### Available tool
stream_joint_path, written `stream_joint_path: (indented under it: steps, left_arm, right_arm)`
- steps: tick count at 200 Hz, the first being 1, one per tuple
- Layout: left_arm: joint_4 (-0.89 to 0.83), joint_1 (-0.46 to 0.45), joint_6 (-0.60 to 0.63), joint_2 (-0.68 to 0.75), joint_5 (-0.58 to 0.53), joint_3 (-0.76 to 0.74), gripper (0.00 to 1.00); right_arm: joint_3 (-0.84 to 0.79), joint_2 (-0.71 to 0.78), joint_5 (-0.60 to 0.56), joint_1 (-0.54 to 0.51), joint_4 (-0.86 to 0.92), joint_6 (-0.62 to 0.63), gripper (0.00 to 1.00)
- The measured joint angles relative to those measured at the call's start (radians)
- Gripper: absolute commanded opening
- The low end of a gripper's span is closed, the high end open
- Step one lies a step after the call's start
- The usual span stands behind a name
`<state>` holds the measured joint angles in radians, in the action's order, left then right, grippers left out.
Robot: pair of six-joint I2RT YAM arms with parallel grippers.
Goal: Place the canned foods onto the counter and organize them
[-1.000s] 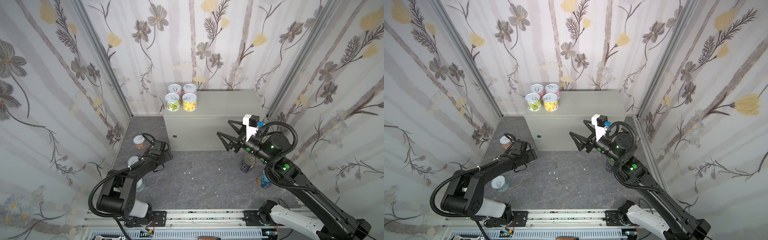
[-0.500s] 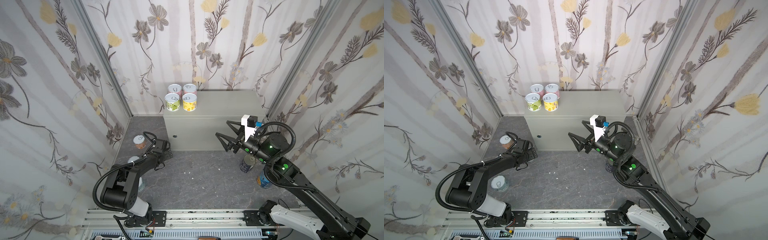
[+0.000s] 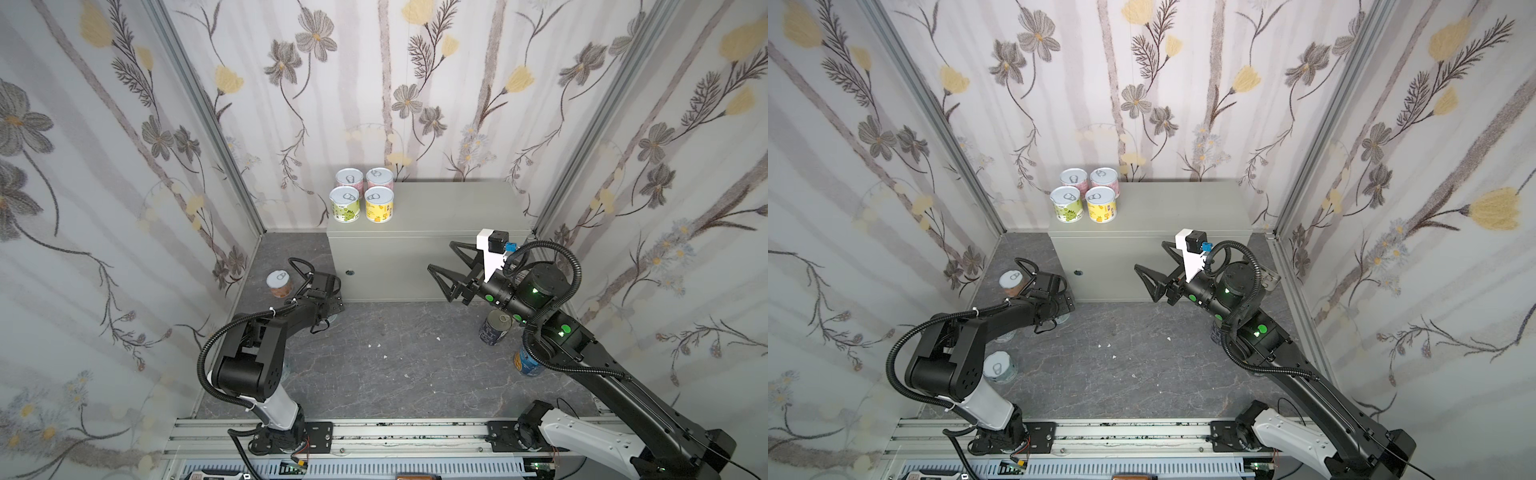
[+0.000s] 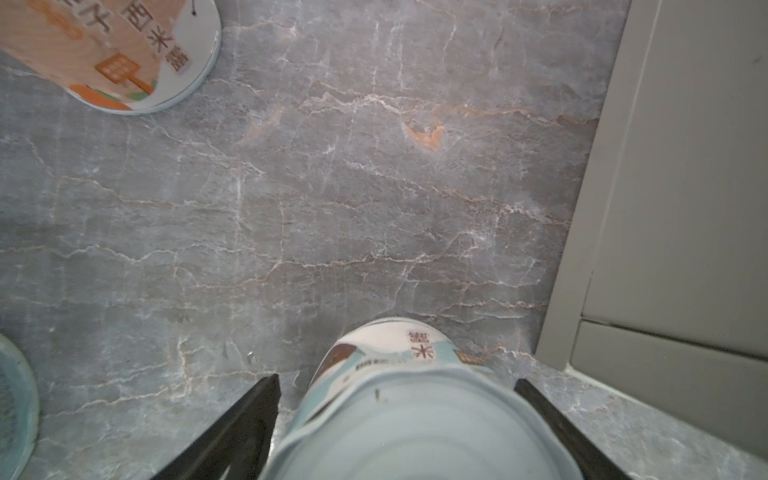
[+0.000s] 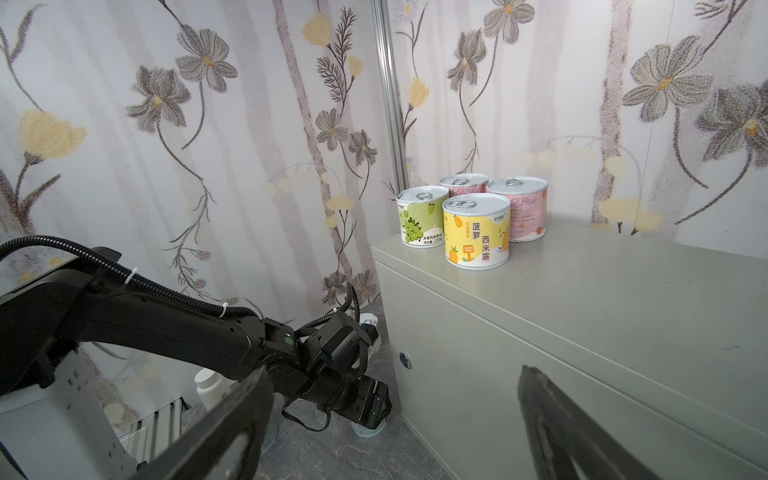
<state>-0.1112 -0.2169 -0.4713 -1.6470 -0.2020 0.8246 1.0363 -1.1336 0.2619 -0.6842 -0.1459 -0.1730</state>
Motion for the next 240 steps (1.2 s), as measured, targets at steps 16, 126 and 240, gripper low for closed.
stream_joint_path:
  steps: [16, 126, 240]
  left_arm:
    - [0.005, 0.0, 0.001, -0.005, -0.006, -0.002, 0.85]
    - [0.009, -0.011, 0.042, 0.012, -0.051, -0.018, 0.6]
    - [-0.224, -0.182, 0.105, 0.238, -0.089, 0.019, 0.6]
  right_arm:
    - [0.0, -0.005, 0.0, 0.0, -0.001, 0.0, 0.93]
    - [0.0, -0.003, 0.0, 0.001, 0.0, 0.0, 0.93]
    - [0.013, 0.001, -0.006, 0.0, 0.004, -0.002, 0.94]
